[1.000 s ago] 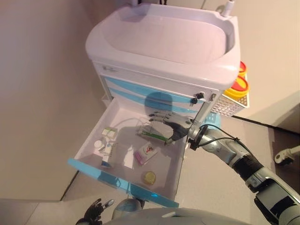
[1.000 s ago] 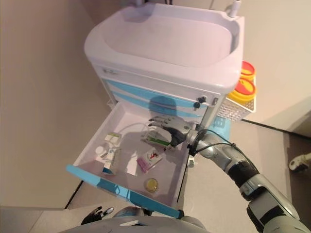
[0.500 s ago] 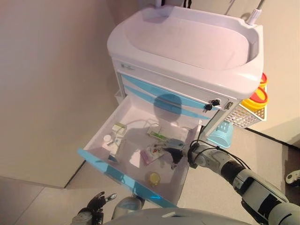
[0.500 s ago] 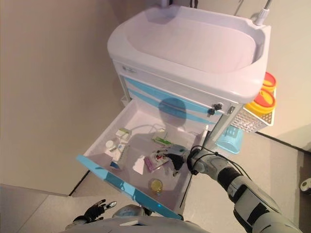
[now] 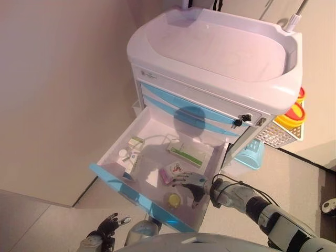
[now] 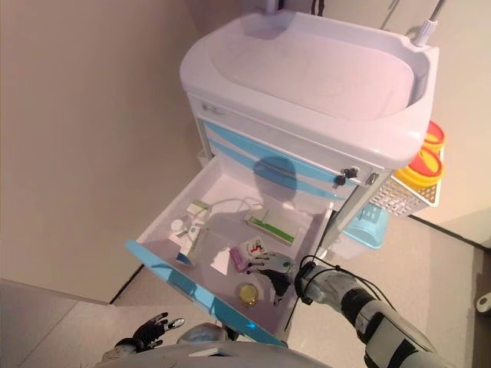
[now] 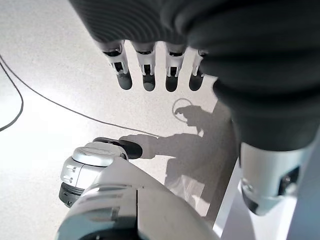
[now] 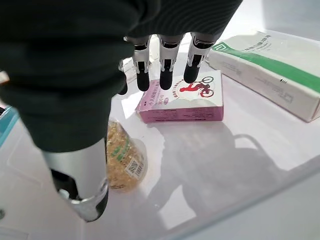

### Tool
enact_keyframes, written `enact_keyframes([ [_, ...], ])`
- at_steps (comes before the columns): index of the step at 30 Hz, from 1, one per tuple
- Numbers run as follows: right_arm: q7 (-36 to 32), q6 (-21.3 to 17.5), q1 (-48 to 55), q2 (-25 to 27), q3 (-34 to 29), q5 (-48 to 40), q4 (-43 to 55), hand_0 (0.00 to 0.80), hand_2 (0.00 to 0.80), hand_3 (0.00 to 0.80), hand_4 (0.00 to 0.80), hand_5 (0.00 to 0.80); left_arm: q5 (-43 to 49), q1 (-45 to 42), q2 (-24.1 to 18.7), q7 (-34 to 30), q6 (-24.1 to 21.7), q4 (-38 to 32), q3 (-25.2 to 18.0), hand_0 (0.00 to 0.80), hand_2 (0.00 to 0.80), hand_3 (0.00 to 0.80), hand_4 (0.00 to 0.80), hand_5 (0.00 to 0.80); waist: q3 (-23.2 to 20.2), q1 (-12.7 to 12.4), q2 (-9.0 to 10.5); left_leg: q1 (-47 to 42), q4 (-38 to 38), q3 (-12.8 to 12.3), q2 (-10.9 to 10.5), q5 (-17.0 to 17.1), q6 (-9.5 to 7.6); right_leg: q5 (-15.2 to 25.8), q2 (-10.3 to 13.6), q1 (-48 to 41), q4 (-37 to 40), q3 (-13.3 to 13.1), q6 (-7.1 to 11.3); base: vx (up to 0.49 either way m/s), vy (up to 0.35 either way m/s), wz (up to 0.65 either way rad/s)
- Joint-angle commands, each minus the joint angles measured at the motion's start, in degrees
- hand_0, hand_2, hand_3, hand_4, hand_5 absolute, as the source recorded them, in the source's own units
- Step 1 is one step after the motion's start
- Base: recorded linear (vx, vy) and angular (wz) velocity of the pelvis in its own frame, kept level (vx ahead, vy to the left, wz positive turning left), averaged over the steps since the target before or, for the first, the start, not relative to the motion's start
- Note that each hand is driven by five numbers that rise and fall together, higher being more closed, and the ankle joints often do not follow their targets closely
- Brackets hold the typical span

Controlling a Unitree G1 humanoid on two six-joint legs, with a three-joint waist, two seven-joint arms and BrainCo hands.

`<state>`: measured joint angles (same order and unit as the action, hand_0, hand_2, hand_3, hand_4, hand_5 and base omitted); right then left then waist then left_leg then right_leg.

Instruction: Open the drawer and pick up the medicine

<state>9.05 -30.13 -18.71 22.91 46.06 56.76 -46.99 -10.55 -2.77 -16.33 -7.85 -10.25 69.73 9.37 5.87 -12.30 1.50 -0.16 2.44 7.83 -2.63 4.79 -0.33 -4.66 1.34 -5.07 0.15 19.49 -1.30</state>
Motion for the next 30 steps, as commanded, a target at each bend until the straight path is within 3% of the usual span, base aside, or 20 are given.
enact_keyframes([
  [1,4.19,0.22,-1.92,-1.12,2.6,0.62,2.23,0.0,0.0,0.0,0.0,0.0,1.86,2.56,0.11,-0.14,-2.4,1.09,1.79,0.0,0.0,0.0,0.0,0.0,1.34,-0.46,0.02,0.05,1.49,-0.32,-2.85,-2.85,-0.77,2.56,2.67,1.43,-1.46,-0.66,3.9,-0.016,0.007,0.04],
  [30,12.97,-2.94,1.78,-2.71,2.4,7.42,-1.57,0.0,0.0,0.0,0.0,0.0,2.99,1.96,1.59,0.05,-2.93,2.88,1.99,0.0,0.0,0.0,0.0,0.0,0.79,-0.98,-0.77,0.36,1.98,1.2,-3.48,-2.65,-0.8,2.71,3.66,1.38,-1.27,0.76,4.48,0.003,0.005,0.04],
])
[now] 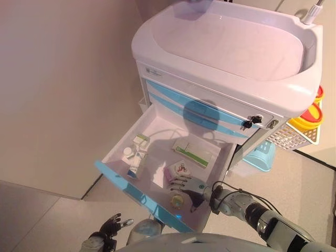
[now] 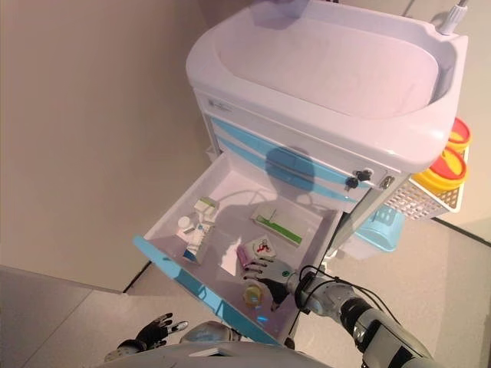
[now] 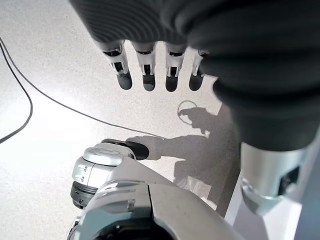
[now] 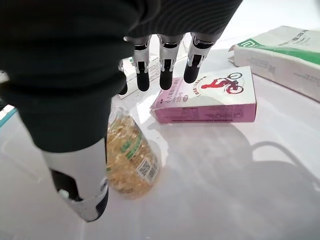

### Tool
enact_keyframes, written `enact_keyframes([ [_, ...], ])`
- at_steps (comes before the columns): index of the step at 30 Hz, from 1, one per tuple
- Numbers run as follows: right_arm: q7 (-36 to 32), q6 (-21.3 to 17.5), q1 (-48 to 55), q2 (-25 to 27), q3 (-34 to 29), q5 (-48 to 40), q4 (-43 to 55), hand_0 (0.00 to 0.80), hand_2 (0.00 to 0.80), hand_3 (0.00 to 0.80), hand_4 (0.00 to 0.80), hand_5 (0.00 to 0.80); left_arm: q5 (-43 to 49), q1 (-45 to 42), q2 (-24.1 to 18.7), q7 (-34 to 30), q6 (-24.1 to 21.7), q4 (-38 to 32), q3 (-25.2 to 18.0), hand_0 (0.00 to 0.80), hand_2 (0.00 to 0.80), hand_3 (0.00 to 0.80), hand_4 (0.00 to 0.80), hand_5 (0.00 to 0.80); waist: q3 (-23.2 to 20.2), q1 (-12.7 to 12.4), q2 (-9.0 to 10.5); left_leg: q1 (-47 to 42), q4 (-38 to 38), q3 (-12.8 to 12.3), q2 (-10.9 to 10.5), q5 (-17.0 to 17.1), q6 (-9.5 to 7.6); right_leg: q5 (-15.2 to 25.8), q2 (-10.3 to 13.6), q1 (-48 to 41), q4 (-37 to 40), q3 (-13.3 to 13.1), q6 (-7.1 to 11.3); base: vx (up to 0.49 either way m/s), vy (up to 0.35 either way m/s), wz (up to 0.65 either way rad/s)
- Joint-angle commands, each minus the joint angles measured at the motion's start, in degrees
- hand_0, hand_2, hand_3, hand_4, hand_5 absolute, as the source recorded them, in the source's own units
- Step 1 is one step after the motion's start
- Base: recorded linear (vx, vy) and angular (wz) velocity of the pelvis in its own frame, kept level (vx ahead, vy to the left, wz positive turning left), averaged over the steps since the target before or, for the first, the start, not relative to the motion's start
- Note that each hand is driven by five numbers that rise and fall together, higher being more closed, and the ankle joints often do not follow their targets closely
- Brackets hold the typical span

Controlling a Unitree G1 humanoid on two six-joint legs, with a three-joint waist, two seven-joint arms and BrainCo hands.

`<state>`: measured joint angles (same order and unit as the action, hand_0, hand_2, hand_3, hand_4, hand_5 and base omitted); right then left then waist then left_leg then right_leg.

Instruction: Open the drawer and pick up the medicine

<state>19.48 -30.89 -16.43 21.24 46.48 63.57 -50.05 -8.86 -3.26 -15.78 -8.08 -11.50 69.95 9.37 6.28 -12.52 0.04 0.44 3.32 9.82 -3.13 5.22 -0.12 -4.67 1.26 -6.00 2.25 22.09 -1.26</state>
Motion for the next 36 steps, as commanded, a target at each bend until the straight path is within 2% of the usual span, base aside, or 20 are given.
enact_keyframes([
  [1,2.72,-2.38,-0.41,-1.08,1.93,0.82,1.32,0.0,0.0,0.0,0.0,0.0,1.36,2.43,1.05,0.22,-1.83,2.73,1.97,0.0,0.0,0.0,0.0,0.0,0.38,-0.77,0.69,-0.25,1.1,-0.76,-2.95,-3.08,-1.03,2.71,3.76,2.32,-3.41,-1.82,4.45,0.008,0.003,0.07],
  [11,4.27,-3.99,0.16,-0.93,2.19,1.58,0.74,0.0,0.0,0.0,0.0,0.0,1.63,2.24,1.23,0.26,-2.16,3.1,2.19,0.0,0.0,0.0,0.0,0.0,0.42,-0.97,0.8,-0.35,1.09,-0.43,-3.01,-3.05,-1.06,2.68,3.89,2.28,-3.63,-1.61,4.49,0.001,0.001,0.01],
  [15,3.38,-2.94,-0.58,-1.01,2.85,-1.09,1.24,0.0,0.0,0.0,0.0,0.0,1.82,1.52,1.92,1.24,-1.32,1.4,3.42,0.0,0.0,0.0,0.0,0.0,0.62,-1.45,0.48,-0.38,1.18,0.01,-3.13,-2.66,-0.88,2.9,4.05,2.04,-3.56,-1.34,4.62,0.0,0.0,0.0],
  [21,4.78,-2.41,-0.89,-1.94,1.45,-2.55,-1.58,0.0,0.0,0.0,0.0,0.0,4.04,0.25,2.71,1.61,-2.94,1.64,3.79,0.0,0.0,0.0,0.0,0.0,0.24,-2.58,0.5,-0.12,1.09,0.89,-3.5,-2.53,-0.86,2.95,4.38,1.81,-3.5,-0.25,4.67,0.006,-0.003,0.12],
  [36,1.48,-0.96,-2.24,-3.86,1.55,-4.6,-2.08,0.0,0.0,0.0,0.0,0.0,3.52,0.81,3.14,1.45,-2.77,3.13,3.42,0.0,0.0,0.0,0.0,0.0,-0.44,-2.48,0.09,-0.57,1.21,0.92,-3.76,-2.72,-1.11,2.79,5.2,1.82,-4.28,-0.09,5.04,0.009,0.014,0.01],
])
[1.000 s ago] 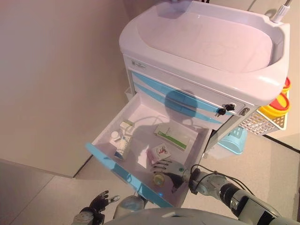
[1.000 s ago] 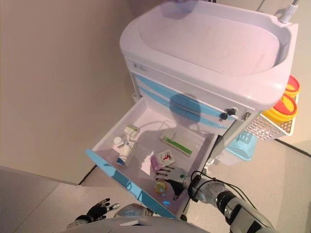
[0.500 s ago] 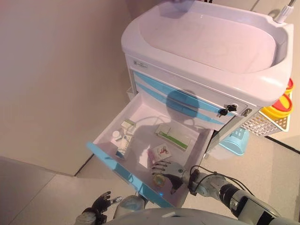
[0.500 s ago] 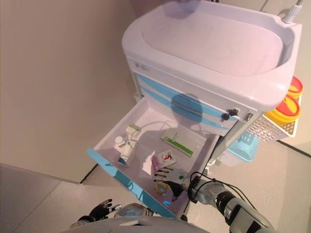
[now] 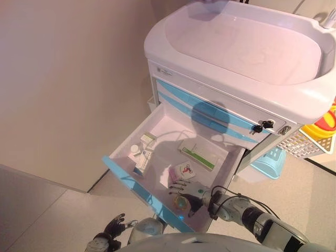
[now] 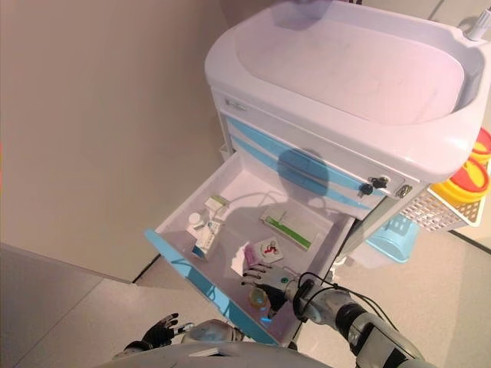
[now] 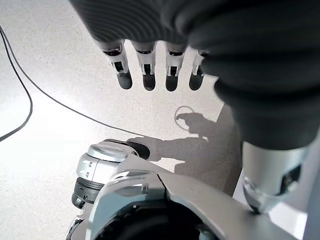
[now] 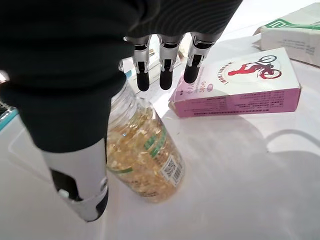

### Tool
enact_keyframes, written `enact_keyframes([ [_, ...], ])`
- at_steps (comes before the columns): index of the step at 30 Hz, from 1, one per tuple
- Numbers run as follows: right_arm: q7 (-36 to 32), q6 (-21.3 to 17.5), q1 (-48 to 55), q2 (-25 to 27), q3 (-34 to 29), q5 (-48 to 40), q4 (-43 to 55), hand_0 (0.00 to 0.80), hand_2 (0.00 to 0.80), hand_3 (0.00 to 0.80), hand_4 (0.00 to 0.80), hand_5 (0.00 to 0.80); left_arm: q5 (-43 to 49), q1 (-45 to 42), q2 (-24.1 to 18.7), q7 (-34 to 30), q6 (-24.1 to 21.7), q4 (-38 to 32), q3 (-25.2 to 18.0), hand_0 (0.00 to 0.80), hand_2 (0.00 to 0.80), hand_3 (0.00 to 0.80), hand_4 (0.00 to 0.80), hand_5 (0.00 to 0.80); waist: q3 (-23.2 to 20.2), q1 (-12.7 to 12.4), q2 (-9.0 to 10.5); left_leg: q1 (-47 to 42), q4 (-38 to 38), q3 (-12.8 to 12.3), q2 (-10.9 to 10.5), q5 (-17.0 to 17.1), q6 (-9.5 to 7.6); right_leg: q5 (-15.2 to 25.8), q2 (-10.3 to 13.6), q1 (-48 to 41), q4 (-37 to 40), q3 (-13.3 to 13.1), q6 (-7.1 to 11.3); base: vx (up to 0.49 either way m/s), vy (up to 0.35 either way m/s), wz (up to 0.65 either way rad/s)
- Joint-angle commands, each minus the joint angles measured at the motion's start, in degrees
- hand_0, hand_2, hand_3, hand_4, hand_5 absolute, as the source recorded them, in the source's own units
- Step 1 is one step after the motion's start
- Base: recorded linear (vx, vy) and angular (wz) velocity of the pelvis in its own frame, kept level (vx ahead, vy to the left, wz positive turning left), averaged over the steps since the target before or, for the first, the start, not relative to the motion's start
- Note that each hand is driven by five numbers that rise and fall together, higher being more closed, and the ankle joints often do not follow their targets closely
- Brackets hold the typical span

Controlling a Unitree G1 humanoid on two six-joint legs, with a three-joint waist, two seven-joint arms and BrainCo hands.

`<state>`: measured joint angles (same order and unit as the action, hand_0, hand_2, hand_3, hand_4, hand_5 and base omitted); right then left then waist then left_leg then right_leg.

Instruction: Open the drawer and pick up the medicine

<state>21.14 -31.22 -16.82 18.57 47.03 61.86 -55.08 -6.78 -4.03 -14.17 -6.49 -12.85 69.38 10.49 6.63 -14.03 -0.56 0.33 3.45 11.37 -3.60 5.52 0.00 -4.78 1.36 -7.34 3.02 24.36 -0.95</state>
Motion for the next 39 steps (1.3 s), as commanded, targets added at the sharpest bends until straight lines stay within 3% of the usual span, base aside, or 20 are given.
enact_keyframes([
  [1,-0.35,-0.56,-1.8,-1.3,1.04,-2.9,3.09,0.0,0.0,0.0,0.0,0.0,1.48,1.63,1.51,-0.2,-1.39,3.78,2.17,0.0,0.0,0.0,0.0,0.0,-0.81,-0.93,0.68,-0.49,1.11,-0.69,-3.29,-3.03,-1.26,2.91,5.14,3.16,-5.06,-2.39,4.77,0.0,0.0,0.0],
  [14,-1.55,-0.08,-2.02,-1.86,1.34,-2.81,3.15,0.0,0.0,0.0,0.0,0.0,0.86,2.46,1.52,-0.32,-0.95,4.3,1.98,0.0,0.0,0.0,0.0,0.0,-0.76,-0.67,0.51,-0.34,1.23,-1.27,-3.22,-2.95,-1.52,2.97,5.64,3.78,-5.62,-2.66,5.09,0.0,0.0,0.0],
  [15,-1.83,-0.11,-1.89,-1.81,1.36,-2.73,3.3,0.238,0.238,0.238,0.238,0.238,0.86,2.42,1.48,-0.35,-1.01,4.29,1.91,0.0,0.0,0.0,0.0,0.0,-0.69,-0.66,0.51,-0.34,1.24,-1.29,-3.2,-2.92,-1.54,3.0,5.67,3.79,-5.64,-2.65,5.11,0.0,0.0,0.0],
  [16,-2.0,-0.19,-1.84,-1.79,1.43,-2.7,3.33,0.797,0.797,0.797,0.797,0.797,0.81,2.44,1.44,-0.39,-1.01,4.27,1.87,0.0,0.0,0.0,0.0,0.0,-0.67,-0.65,0.51,-0.33,1.23,-1.29,-3.19,-2.92,-1.54,3.01,5.68,3.81,-5.65,-2.65,5.13,0.0,0.0,0.0],
  [39,0.09,-1.53,0.17,0.21,0.61,-0.93,4.42,0.8,0.8,0.8,0.8,0.8,0.66,2.55,1.51,-0.31,-1.18,4.66,1.74,0.0,0.0,0.0,0.0,0.0,-0.88,0.34,1.5,-0.64,1.49,-2.48,-2.65,-3.12,-1.44,3.2,5.22,3.69,-5.02,-3.33,5.15,0.0,0.0,0.0],
])
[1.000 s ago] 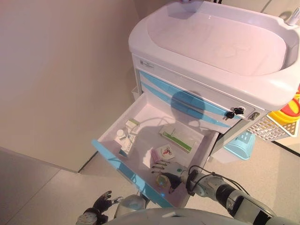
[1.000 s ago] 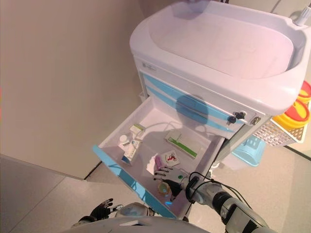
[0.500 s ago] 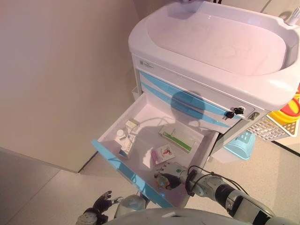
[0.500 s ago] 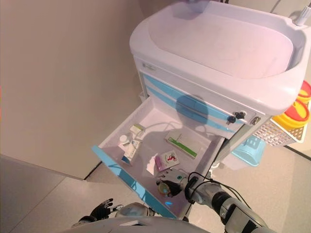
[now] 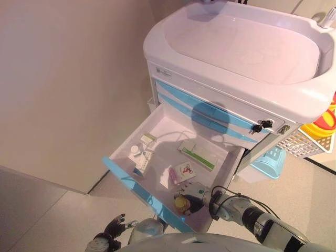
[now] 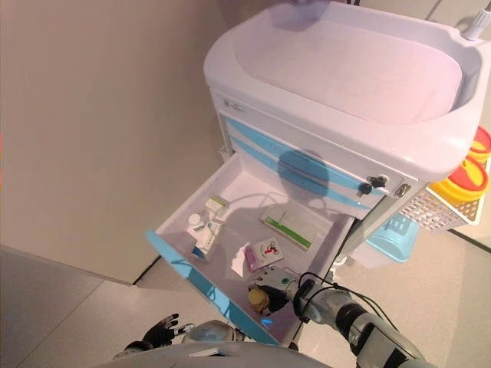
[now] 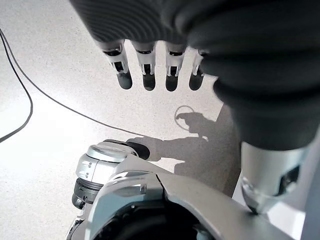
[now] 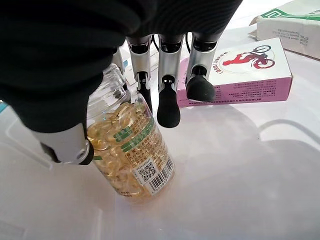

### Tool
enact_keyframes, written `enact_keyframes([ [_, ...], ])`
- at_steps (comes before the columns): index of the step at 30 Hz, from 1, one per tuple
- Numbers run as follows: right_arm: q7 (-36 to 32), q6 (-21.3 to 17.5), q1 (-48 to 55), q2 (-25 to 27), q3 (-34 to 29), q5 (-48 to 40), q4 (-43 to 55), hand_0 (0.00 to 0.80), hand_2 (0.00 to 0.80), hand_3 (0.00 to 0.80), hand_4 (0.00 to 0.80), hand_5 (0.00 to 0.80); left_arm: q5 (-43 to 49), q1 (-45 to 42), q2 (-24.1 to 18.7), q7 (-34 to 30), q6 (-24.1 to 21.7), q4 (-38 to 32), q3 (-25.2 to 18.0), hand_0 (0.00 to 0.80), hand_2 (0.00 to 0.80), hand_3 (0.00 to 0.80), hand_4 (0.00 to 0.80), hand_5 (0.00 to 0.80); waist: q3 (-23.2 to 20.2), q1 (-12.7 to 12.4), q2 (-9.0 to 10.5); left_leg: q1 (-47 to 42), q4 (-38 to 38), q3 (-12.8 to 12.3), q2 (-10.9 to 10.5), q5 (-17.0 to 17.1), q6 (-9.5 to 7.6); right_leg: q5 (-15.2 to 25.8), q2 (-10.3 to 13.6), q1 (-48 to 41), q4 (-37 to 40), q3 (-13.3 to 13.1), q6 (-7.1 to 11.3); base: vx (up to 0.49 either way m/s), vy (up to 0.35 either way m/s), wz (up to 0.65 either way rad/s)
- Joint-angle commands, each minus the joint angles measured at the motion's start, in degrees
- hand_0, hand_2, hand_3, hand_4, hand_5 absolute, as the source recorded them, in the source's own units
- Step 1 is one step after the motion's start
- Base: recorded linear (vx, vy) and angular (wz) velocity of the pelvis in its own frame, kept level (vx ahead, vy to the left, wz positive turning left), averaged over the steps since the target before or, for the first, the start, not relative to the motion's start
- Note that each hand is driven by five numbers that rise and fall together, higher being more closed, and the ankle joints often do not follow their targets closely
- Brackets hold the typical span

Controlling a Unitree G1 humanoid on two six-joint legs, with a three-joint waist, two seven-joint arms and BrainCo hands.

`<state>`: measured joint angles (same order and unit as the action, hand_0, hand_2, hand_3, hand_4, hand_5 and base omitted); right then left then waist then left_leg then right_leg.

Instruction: Open the drawer and pick up the medicine

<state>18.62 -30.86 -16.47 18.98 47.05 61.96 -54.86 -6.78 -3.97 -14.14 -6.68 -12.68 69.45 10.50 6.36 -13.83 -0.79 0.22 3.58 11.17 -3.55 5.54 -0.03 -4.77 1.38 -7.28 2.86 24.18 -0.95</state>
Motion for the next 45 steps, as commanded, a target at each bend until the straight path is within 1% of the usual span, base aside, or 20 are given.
enact_keyframes([
  [1,2.81,-1.84,-0.17,-0.06,0.46,-1.42,4.51,0.8,0.8,0.8,0.8,0.8,0.6,2.53,1.49,-0.13,-1.31,4.57,1.77,0.0,0.0,0.0,0.0,0.0,-0.61,0.26,1.82,-0.57,1.37,-2.41,-2.67,-3.17,-1.41,3.22,5.14,3.63,-4.84,-3.27,5.15,0.0,0.0,0.0],
  [4,3.14,-1.66,-0.83,0.76,-0.14,-3.73,6.8,0.8,0.8,0.8,0.8,0.8,0.55,2.79,1.32,-0.38,-0.84,4.58,1.67,0.0,0.0,0.0,0.0,0.0,-0.62,0.7,2.25,-0.77,1.37,-3.02,-2.48,-3.31,-1.36,3.33,5.01,3.61,-4.81,-3.67,5.12,-0.002,0.004,-0.01],
  [7,1.83,-1.16,-2.36,2.82,-1.14,-7.72,12.19,0.8,0.8,0.8,0.8,0.8,0.11,3.02,1.0,-0.56,0.08,4.32,1.69,0.0,0.0,0.0,0.0,0.0,-0.58,1.41,2.74,-1.07,1.42,-4.01,-2.11,-3.41,-1.27,3.59,4.81,3.58,-4.73,-4.3,5.16,-0.009,0.01,-0.1],
  [11,-4.47,-1.18,-5.06,9.8,-4.68,-17.55,26.89,0.8,0.8,0.8,0.8,0.8,-1.1,2.99,0.37,-0.39,1.86,3.39,1.13,0.0,0.0,0.0,0.0,0.0,-0.5,3.23,3.62,-1.51,1.42,-6.08,-1.32,-3.7,-1.08,4.1,4.31,3.87,-4.66,-5.93,5.28,-0.022,0.006,-0.2],
  [14,-10.08,-1.64,-6.14,15.71,-9.78,-27.29,39.31,0.8,0.8,0.8,0.8,0.8,-2.41,3.21,-0.05,-0.26,2.89,2.87,0.23,0.0,0.0,0.0,0.0,0.0,-0.52,4.97,4.19,-1.98,1.42,-7.8,-0.82,-4.07,-1.1,4.46,3.97,4.16,-4.63,-7.36,5.37,-0.017,0.019,-0.28],
  [15,-12.11,-1.56,-6.25,17.36,-12.16,-31.35,43.02,0.8,0.8,0.8,0.8,0.8,-2.85,3.25,-0.08,-0.19,3.04,2.75,0.02,0.0,0.0,0.0,0.0,0.0,-0.56,5.53,4.31,-2.12,1.42,-8.3,-0.7,-4.17,-1.18,4.52,3.83,4.25,-4.63,-7.85,5.37,-0.014,0.023,-0.31],
  [17,-17.68,0.74,-6.34,19.67,-17.65,-41.47,50.47,0.8,0.8,0.8,0.8,0.8,-3.73,3.3,0.02,0.07,3.38,2.51,-0.28,0.0,0.0,0.0,0.0,0.0,-0.68,6.55,4.47,-2.41,1.42,-9.23,-0.42,-4.35,-1.26,4.62,3.61,4.38,-4.66,-8.73,5.38,-0.005,0.031,-0.32],
  [18,-20.21,2.26,-6.31,20.22,-21.31,-49.33,53.39,0.8,0.8,0.8,0.8,0.8,-4.28,3.31,0.12,0.21,3.54,2.4,-0.4,0.0,0.0,0.0,0.0,0.0,-0.86,7.15,4.52,-2.59,1.42,-9.69,-0.31,-4.46,-1.33,4.67,3.45,4.42,-4.6,-9.29,5.34,0.005,0.043,-0.29],
  [19,-21.9,3.46,-6.18,20.05,-24.08,-55.82,55.17,0.8,0.8,0.8,0.8,0.8,-4.66,3.28,0.23,0.33,3.57,2.35,-0.46,0.0,0.0,0.0,0.0,0.0,-0.9,7.51,4.53,-2.73,1.42,-9.99,-0.23,-4.55,-1.39,4.68,3.34,4.44,-4.6,-9.68,5.27,0.01,0.051,-0.24],
  [20,-23.89,6.02,-6.38,19.23,-27.55,-63.74,56.89,0.8,0.8,0.8,0.8,0.8,-5.2,3.37,0.42,0.55,3.73,2.33,-0.47,0.0,0.0,0.0,0.0,0.0,-0.93,7.98,4.54,-2.99,1.42,-10.35,-0.12,-4.7,-1.44,4.67,3.24,4.39,-4.57,-10.13,5.16,0.01,0.046,-0.21],
  [22,-25.9,10.03,-7.17,16.3,-32.64,-75.46,57.77,0.8,0.8,0.8,0.8,0.8,-5.79,3.53,0.65,0.48,3.89,2.58,-0.23,0.0,0.0,0.0,0.0,0.0,-1.05,8.5,4.43,-3.42,1.42,-10.78,0.01,-4.94,-1.47,4.57,3.1,4.17,-4.48,-10.74,4.97,0.016,0.047,-0.24],
  [23,-25.51,11.54,-8.16,14.52,-34.65,-80.03,57.46,0.8,0.8,0.8,0.8,0.8,-5.95,3.72,0.76,0.42,4.08,2.75,0.06,0.0,0.0,0.0,0.0,0.0,-1.18,8.68,4.35,-3.65,1.42,-10.91,0.0,-5.07,-1.47,4.51,3.02,4.04,-4.42,-11.04,4.86,0.023,0.046,-0.21],
  [24,-24.93,11.86,-9.49,13.31,-35.99,-82.04,56.62,0.8,0.8,0.8,0.8,0.8,-6.17,3.91,0.75,0.39,4.43,2.76,0.33,0.0,0.0,0.0,0.0,0.0,-1.27,8.71,4.31,-3.87,1.42,-11.0,0.0,-5.21,-1.46,4.41,2.97,3.89,-4.37,-11.24,4.78,0.027,0.043,-0.18],
  [26,-21.04,12.5,-13.66,11.52,-37.89,-83.82,54.47,0.8,0.8,0.8,0.8,0.8,-6.86,4.39,0.51,0.09,5.47,2.51,1.05,0.0,0.0,0.0,0.0,0.0,-1.5,8.57,4.18,-4.27,1.42,-11.08,-0.01,-5.44,-1.45,4.31,2.91,3.49,-4.15,-11.46,4.57,0.029,0.042,-0.16],
  [29,-16.76,12.38,-19.44,11.97,-39.34,-84.59,50.04,0.8,0.8,0.8,0.8,0.8,-7.63,4.68,-0.25,-0.53,7.08,1.83,1.95,0.0,0.0,0.0,0.0,0.0,-1.93,7.95,4.05,-4.66,1.42,-10.95,-0.05,-5.56,-1.41,4.16,2.87,2.87,-3.84,-11.33,4.36,0.032,0.04,0.0],
  [32,-13.68,12.05,-25.74,14.95,-39.35,-83.79,43.21,0.8,0.8,0.8,0.8,0.8,-7.93,5.18,-1.03,-1.35,8.38,1.97,3.03,0.0,0.0,0.0,0.0,0.0,-2.59,6.88,4.06,-4.8,1.42,-10.52,-0.18,-5.55,-1.32,4.02,2.87,2.36,-3.57,-10.71,4.17,0.035,0.03,0.03],
  [36,-11.55,14.45,-33.73,20.21,-36.44,-81.2,33.5,0.8,0.8,0.8,0.8,0.8,-8.26,5.83,-2.17,-2.26,9.94,2.2,4.2,0.0,0.0,0.0,0.0,0.0,-3.29,5.28,4.29,-4.75,1.42,-9.43,-0.54,-5.33,-1.18,3.75,2.87,1.79,-3.38,-9.68,3.89,0.041,0.029,0.13],
  [38,-10.97,14.82,-37.84,22.74,-33.84,-80.17,27.59,0.8,0.8,0.8,0.8,0.8,-8.41,6.1,-2.73,-2.57,10.64,2.22,4.48,0.0,0.0,0.0,0.0,0.0,-3.47,4.53,4.46,-4.77,1.42,-8.82,-0.7,-5.18,-1.09,3.62,2.88,1.53,-3.42,-9.17,3.78,0.042,0.021,0.22],
  [42,-11.56,17.17,-45.89,26.71,-28.11,-77.58,16.44,0.8,0.8,0.8,0.8,0.8,-8.68,6.65,-3.75,-3.08,11.9,2.04,4.7,0.0,0.0,0.0,0.0,0.0,-3.65,3.06,4.87,-4.77,1.42,-7.6,-0.97,-5.02,-0.91,3.42,3.02,1.0,-3.44,-8.07,3.68,0.041,0.016,0.17],
  [45,-12.61,19.96,-50.2,28.61,-24.37,-75.88,10.78,0.8,0.8,0.8,0.8,0.8,-9.4,6.78,-4.44,-3.12,12.76,1.61,5.03,0.0,0.0,0.0,0.0,0.0,-3.75,2.09,5.18,-4.67,1.42,-6.68,-1.19,-4.89,-0.87,3.32,3.08,0.72,-3.47,-7.41,3.65,0.035,0.012,0.14],
])
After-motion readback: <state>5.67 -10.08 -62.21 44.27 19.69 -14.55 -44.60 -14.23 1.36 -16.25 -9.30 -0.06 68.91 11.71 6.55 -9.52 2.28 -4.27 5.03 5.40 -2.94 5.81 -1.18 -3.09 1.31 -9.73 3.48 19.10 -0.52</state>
